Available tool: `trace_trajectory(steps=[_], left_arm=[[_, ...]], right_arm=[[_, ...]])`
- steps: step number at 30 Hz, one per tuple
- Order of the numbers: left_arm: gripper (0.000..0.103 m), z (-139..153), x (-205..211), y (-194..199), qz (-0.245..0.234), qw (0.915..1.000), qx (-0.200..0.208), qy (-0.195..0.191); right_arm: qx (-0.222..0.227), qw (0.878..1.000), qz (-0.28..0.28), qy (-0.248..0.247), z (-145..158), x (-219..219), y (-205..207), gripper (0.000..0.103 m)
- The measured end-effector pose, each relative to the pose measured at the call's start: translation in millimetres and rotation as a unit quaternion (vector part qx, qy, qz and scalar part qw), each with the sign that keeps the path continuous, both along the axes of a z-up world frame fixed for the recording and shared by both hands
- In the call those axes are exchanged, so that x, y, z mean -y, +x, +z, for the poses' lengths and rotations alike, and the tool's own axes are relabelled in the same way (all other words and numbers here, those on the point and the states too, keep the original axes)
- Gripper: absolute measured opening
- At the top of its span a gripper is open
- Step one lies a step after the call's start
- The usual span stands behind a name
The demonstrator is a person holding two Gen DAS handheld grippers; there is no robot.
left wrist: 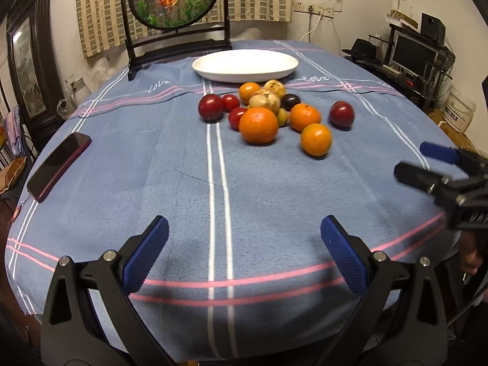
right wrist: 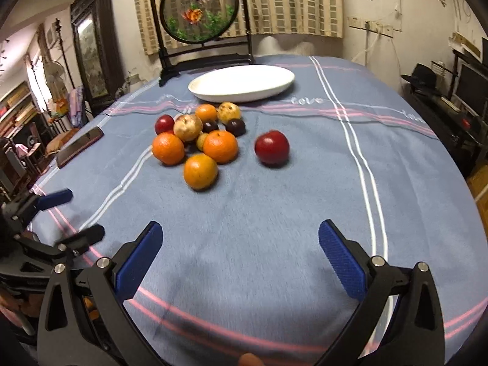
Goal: Organize fruits
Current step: 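Grasp the red apple with the right tool while the left tool grasps an orange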
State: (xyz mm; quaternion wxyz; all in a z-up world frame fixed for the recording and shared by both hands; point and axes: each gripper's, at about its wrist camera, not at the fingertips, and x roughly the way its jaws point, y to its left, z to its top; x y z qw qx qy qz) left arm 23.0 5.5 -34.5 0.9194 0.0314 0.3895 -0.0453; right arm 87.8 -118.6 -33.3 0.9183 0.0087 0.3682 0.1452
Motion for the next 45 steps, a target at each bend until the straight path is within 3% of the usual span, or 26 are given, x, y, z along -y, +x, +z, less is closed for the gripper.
trace_trajectory(steps=[4,7,11,15,20,29,34,42,45], left_arm=[[0.101,-8,-11,14,0.008,0.9996,-0.016,-0.022],[0.101,-11,-17,24,0.009,0.9991,-0.02,-0.037],[0.101,-8,-20,35,0.001,0.9995,-0.014,-0.028],[0.1,-2,-19,50,-0.013,0.9992,-0.01,-0.035],[0.083,1,-11,79,-0.037,0.9979,-0.016,-0.051],[0.072,-1,-1,112,-0.064,0.9944,-0.025,-0.081],[0.055,-8,4,126,-0.06,0.9937,-0.044,-0.083],[0.055,-9,14,137,-0.066,0.993,-0.053,-0.083],[0.047,-13,16,139,-0.063,0.9937,-0.057,-0.073]], right_arm=[[0.006,1.0,0.017,-0.023,6,-4,29,0.101],[-0.008,0.999,0.019,-0.034,4,-2,58,0.087],[-0.045,0.997,0.013,-0.057,-8,3,97,0.072],[-0.077,0.996,0.028,-0.039,-17,9,121,0.059],[-0.098,0.994,0.051,-0.012,-24,13,137,0.044],[-0.096,0.992,0.063,0.043,-22,23,138,0.042],[-0.101,0.991,0.068,0.054,-22,21,141,0.042],[-0.108,0.99,0.069,0.062,-23,23,141,0.042],[-0.109,0.99,0.067,0.063,-24,24,141,0.042]])
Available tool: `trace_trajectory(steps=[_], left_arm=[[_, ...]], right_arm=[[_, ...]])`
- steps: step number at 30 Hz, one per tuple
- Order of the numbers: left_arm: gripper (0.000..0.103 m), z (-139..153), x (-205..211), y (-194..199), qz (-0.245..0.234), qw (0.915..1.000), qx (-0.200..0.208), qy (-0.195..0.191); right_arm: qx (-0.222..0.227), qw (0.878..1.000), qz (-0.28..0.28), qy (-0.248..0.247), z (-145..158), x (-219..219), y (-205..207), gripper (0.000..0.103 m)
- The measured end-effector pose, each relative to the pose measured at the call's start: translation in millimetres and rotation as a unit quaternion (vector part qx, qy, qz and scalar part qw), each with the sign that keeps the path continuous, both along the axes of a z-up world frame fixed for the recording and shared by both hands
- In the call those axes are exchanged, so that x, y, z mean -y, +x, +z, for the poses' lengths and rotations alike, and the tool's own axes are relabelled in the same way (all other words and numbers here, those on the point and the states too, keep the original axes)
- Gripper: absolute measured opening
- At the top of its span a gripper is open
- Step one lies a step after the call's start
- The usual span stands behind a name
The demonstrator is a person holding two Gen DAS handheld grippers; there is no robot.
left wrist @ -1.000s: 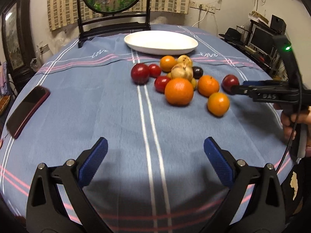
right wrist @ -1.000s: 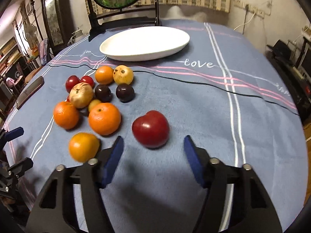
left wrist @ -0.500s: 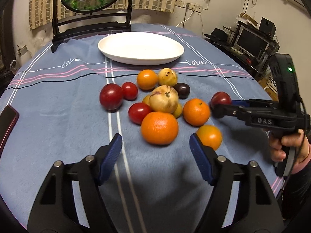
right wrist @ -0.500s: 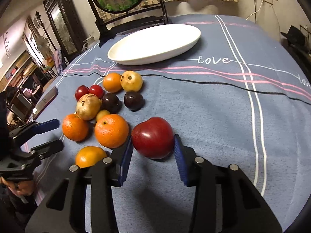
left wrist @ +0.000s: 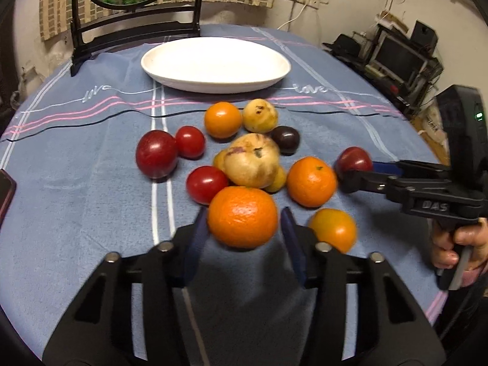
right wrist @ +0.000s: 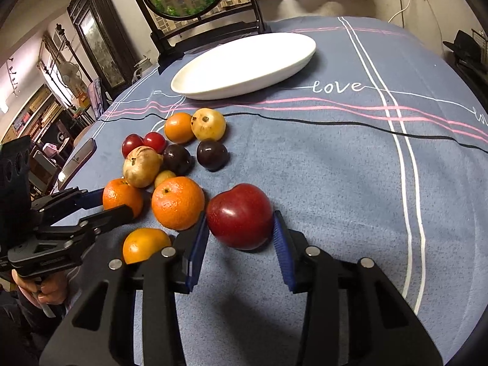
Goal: Organize fruits
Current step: 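Grasp the red apple with the right tool while the left tool grasps an orange, then place the red apple on the white plate with the right tool while the left places the orange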
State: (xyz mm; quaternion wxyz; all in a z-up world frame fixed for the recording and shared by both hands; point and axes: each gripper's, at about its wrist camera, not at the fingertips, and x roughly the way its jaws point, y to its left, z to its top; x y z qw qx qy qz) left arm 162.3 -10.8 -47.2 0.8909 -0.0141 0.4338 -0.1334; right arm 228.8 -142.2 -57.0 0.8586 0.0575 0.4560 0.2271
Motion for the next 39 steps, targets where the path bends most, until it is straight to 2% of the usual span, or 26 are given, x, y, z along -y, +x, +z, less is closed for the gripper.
trace_trajectory(steps=[6,10,13,16,19,23,28,32,37,38,39], left_arm=[[0.045,3,-11,-1,-0.001,0.9997,-0.003,-0.026],[0.046,27,-22,6,-0.004,0.999,0.024,-0.037],[0.046,54,-29,29,0.0,0.9976,0.062,-0.033],[0.046,69,-32,63,0.002,0.9968,0.07,-0.039],[0.046,75,-29,108,0.006,0.9968,0.071,-0.038],[0.046,65,-29,169,0.025,0.9985,0.039,-0.029],[0.046,43,-29,213,0.04,0.9991,-0.002,-0.013],[0.046,22,-30,230,0.042,0.9987,-0.028,-0.005],[0.047,11,-29,237,0.049,0.9982,-0.035,0.008],[0.049,12,-29,236,0.055,0.9978,-0.036,0.013],[0.066,15,-30,234,0.063,0.9973,-0.032,0.018]], right_arm=[[0.006,1.0,-0.003,0.004,2,2,-1,0.042],[0.02,0.999,0.001,0.035,17,-1,7,0.042],[0.053,0.998,-0.008,0.041,36,-9,28,0.042],[0.074,0.996,-0.023,0.053,48,-16,62,0.042],[0.092,0.994,-0.04,0.042,50,-26,106,0.042],[0.082,0.995,-0.049,0.026,39,-40,155,0.042],[0.042,0.998,-0.046,0.004,21,-57,191,0.042],[0.034,0.999,-0.038,-0.014,15,-63,202,0.042],[0.036,0.998,-0.032,-0.029,14,-65,201,0.043],[0.036,0.998,-0.033,-0.033,14,-66,200,0.048],[0.04,0.998,-0.037,-0.038,16,-66,198,0.054]])
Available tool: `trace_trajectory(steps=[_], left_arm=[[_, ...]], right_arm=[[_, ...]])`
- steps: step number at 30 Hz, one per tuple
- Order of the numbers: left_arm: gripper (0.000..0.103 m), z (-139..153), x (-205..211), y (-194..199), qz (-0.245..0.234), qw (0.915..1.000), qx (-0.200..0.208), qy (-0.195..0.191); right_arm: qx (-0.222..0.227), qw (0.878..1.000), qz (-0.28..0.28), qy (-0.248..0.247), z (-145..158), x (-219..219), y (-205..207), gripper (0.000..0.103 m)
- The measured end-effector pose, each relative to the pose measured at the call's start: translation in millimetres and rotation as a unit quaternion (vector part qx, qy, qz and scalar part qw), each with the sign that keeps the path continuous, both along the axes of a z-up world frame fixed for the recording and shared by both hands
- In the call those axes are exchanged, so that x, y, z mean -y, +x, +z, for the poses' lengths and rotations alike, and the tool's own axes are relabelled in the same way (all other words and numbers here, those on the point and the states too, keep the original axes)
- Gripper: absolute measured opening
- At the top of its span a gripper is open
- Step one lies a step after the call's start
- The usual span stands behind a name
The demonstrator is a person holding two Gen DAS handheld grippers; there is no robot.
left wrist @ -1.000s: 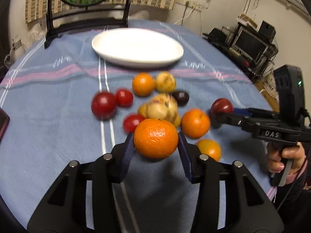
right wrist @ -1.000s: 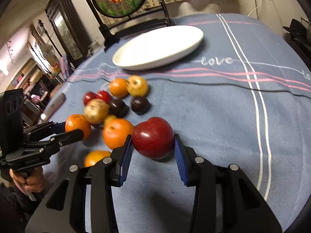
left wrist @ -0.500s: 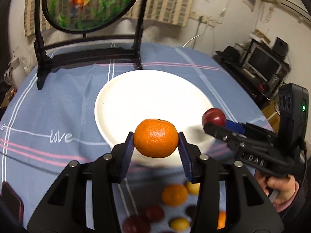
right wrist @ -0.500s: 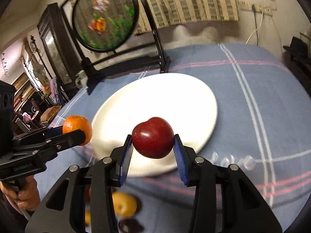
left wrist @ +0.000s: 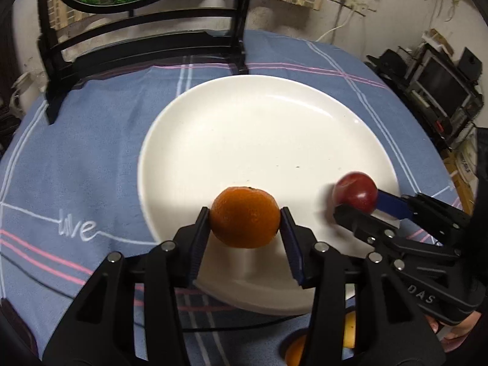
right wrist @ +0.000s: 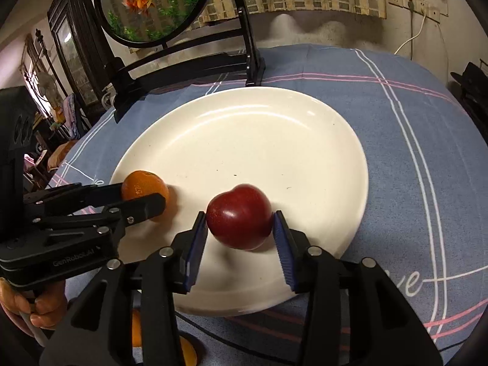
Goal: Organize fruits
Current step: 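Place the red apple on the white plate with the right tool while the left places the orange, then grasp a large orange with the right tool while the left tool grasps the pale potato-like fruit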
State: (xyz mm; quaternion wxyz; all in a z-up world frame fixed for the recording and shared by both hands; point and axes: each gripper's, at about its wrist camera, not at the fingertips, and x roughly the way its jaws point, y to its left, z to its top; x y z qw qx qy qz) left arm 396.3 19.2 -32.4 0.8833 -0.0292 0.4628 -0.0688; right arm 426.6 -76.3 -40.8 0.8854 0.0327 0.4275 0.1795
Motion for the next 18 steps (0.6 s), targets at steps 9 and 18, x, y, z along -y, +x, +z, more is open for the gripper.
trace_trajectory(steps=[9,18], left_arm=[[0.099,52,-21,-76,0.035,0.9949,0.094,0.003],[0.099,15,-36,-164,0.033,0.9952,0.088,0.028]], right_arm=[[0.101,0.995,-0.014,0.003,47,9,-72,0.069],[0.005,0.996,0.07,0.053,17,19,-143,0.069]])
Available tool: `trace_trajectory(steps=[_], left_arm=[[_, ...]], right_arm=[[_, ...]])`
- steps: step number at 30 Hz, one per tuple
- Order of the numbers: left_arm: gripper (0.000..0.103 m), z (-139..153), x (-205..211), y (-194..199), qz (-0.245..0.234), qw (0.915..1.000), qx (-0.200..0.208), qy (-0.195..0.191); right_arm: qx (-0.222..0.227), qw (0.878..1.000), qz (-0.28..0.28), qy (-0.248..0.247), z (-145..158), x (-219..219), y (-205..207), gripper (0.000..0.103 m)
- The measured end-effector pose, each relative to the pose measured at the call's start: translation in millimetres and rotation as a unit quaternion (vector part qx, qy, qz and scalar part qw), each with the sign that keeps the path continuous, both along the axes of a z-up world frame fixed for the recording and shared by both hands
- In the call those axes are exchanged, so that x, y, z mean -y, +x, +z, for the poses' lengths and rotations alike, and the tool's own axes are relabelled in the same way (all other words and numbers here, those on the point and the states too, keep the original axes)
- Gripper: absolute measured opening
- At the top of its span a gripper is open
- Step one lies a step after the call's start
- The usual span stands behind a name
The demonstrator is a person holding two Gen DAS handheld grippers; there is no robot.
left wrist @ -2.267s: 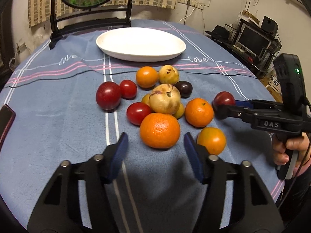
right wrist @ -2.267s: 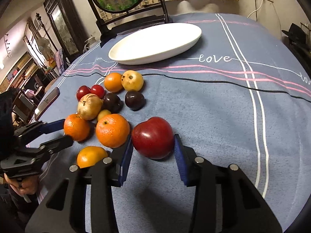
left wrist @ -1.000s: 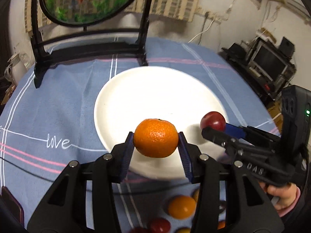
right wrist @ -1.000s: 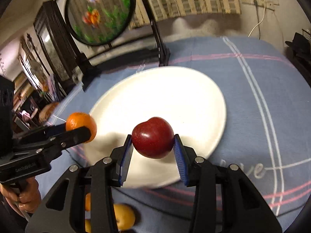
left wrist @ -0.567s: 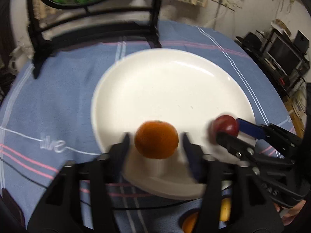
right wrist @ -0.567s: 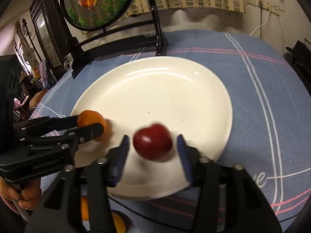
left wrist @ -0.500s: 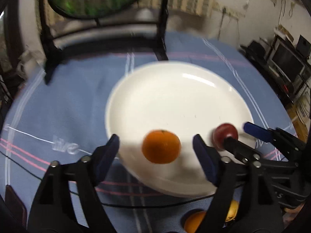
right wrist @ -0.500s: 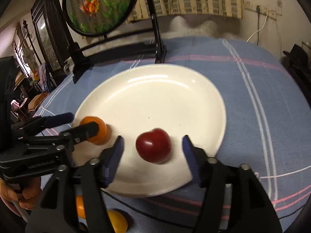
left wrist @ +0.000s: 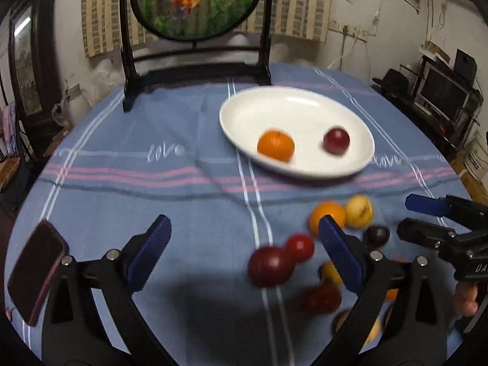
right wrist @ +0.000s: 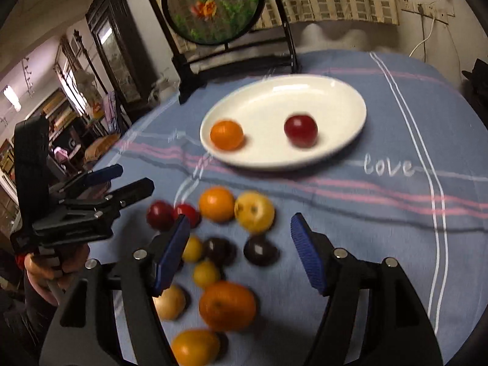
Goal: Organize fruits
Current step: 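Grasp a large orange with the right tool while the left tool grasps the pale potato-like fruit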
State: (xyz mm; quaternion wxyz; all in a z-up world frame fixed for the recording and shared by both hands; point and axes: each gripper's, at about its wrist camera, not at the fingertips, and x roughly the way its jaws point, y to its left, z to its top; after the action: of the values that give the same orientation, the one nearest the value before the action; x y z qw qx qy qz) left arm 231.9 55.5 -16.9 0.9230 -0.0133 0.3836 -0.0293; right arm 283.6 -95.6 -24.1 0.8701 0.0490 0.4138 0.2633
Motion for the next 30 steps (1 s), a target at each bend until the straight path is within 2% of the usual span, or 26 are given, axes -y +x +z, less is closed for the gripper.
trace_trajectory(steps=[4,6,8,12,14,17,22,26,30], left_arm=[[0.099,-15,-9,-20,-0.009,0.9993,-0.023,-0.027],[0.099,-15,-9,-29,-0.02,0.9991,-0.016,-0.034],[0.099,-11,-5,-34,-0.03,0.999,-0.004,-0.033],[0.099,-9,6,-42,-0.054,0.9981,0.007,-0.027],[0.099,-9,11,-44,-0.06,0.998,0.011,-0.013],[0.099,-9,13,-47,-0.072,0.9972,0.012,-0.014],[0.099,-9,16,-48,-0.078,0.9969,0.01,-0.009],[0.099,-9,19,-51,-0.087,0.9962,0.01,-0.008],[0.098,-11,28,-58,-0.136,0.9904,-0.002,-0.026]], right_arm=[[-0.019,1.0,0.022,-0.009,-8,2,-19,0.069],[-0.018,0.999,0.03,-0.015,-10,-2,-25,0.069],[-0.015,0.999,0.035,-0.031,-11,-7,-29,0.062],[-0.027,0.997,0.047,-0.055,-19,-15,-31,0.055],[-0.033,0.996,0.047,-0.065,-24,-17,-31,0.054],[-0.041,0.995,0.052,-0.069,-29,-17,-32,0.051],[-0.042,0.996,0.054,-0.065,-30,-17,-36,0.045],[-0.039,0.998,0.034,-0.037,-25,-5,-34,0.044],[-0.024,1.0,-0.009,-0.013,-16,15,-32,0.044]])
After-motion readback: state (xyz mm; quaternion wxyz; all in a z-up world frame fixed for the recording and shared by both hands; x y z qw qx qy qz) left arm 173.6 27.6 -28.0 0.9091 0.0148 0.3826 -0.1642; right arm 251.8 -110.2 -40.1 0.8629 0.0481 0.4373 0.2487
